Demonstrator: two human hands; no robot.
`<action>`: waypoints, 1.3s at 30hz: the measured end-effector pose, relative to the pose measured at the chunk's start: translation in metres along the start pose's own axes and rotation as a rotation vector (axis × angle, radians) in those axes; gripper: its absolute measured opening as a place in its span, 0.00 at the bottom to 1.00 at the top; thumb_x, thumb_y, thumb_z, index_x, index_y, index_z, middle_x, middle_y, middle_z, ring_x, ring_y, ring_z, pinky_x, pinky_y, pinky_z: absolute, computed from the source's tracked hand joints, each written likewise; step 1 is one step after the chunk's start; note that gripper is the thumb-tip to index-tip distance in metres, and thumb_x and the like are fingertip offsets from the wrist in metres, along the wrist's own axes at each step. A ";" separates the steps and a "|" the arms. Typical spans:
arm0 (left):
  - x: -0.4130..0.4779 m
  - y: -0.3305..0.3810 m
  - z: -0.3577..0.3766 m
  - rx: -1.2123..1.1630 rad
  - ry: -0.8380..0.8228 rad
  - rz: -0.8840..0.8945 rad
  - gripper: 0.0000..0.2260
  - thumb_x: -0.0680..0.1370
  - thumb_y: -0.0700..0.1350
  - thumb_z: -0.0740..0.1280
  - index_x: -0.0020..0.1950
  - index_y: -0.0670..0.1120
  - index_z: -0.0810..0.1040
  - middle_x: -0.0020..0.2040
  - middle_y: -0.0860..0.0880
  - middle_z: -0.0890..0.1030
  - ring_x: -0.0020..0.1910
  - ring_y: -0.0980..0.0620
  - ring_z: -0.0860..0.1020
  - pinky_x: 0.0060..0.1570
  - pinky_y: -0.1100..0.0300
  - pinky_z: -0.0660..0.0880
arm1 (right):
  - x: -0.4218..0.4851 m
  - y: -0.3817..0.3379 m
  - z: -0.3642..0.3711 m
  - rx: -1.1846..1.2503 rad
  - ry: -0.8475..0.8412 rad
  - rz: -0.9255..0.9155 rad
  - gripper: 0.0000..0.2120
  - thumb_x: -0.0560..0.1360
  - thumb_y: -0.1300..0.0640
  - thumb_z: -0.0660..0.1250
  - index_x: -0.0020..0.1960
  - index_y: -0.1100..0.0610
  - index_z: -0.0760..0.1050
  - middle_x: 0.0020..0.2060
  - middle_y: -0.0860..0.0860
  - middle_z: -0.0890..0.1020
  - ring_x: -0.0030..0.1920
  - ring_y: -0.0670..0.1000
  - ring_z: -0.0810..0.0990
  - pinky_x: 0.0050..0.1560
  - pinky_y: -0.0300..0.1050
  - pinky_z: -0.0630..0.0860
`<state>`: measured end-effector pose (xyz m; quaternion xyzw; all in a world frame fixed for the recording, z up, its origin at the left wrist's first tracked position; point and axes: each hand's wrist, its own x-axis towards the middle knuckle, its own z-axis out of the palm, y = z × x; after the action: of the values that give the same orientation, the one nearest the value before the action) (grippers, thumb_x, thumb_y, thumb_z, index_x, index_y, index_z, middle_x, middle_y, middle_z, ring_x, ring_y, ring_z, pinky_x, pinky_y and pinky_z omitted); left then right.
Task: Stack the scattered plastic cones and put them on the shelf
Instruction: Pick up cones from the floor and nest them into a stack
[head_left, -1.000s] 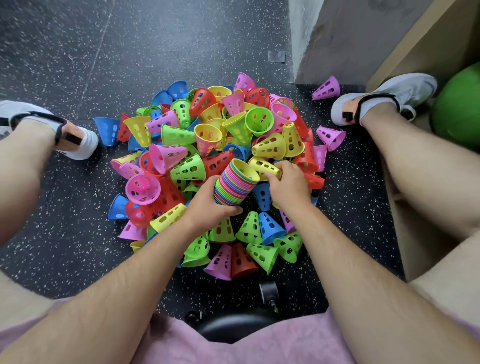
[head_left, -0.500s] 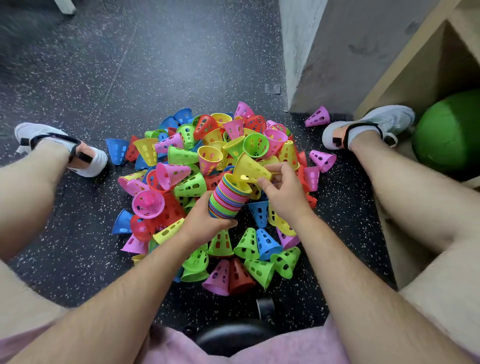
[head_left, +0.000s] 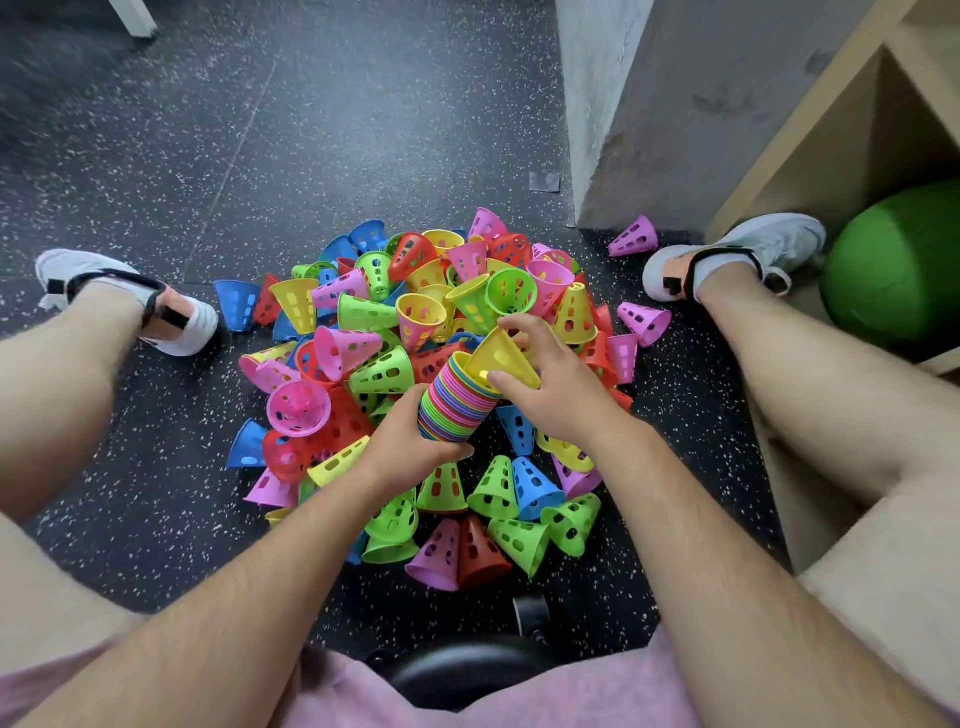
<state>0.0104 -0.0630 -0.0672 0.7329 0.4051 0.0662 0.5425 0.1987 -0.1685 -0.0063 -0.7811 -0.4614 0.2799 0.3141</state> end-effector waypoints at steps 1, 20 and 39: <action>0.000 0.000 0.000 0.002 -0.001 0.000 0.32 0.67 0.43 0.83 0.66 0.52 0.72 0.53 0.51 0.81 0.49 0.55 0.82 0.47 0.61 0.80 | 0.000 -0.001 0.000 -0.010 -0.015 -0.001 0.28 0.78 0.45 0.67 0.72 0.31 0.57 0.68 0.50 0.72 0.66 0.52 0.73 0.65 0.51 0.71; 0.001 0.002 0.003 -0.035 -0.014 -0.008 0.32 0.68 0.43 0.83 0.66 0.52 0.72 0.53 0.51 0.81 0.49 0.56 0.83 0.47 0.61 0.81 | 0.001 -0.002 0.012 0.190 0.001 0.090 0.34 0.71 0.37 0.73 0.71 0.44 0.65 0.65 0.40 0.75 0.64 0.43 0.73 0.63 0.44 0.72; 0.020 0.003 0.012 -0.024 -0.027 -0.018 0.31 0.69 0.44 0.83 0.67 0.53 0.71 0.53 0.53 0.80 0.50 0.57 0.81 0.46 0.64 0.78 | 0.055 0.049 0.027 -0.153 0.198 0.410 0.27 0.83 0.49 0.59 0.79 0.57 0.58 0.75 0.54 0.66 0.75 0.57 0.61 0.75 0.56 0.60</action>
<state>0.0314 -0.0591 -0.0761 0.7235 0.4035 0.0560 0.5573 0.2287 -0.1316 -0.0689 -0.9037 -0.2798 0.2238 0.2342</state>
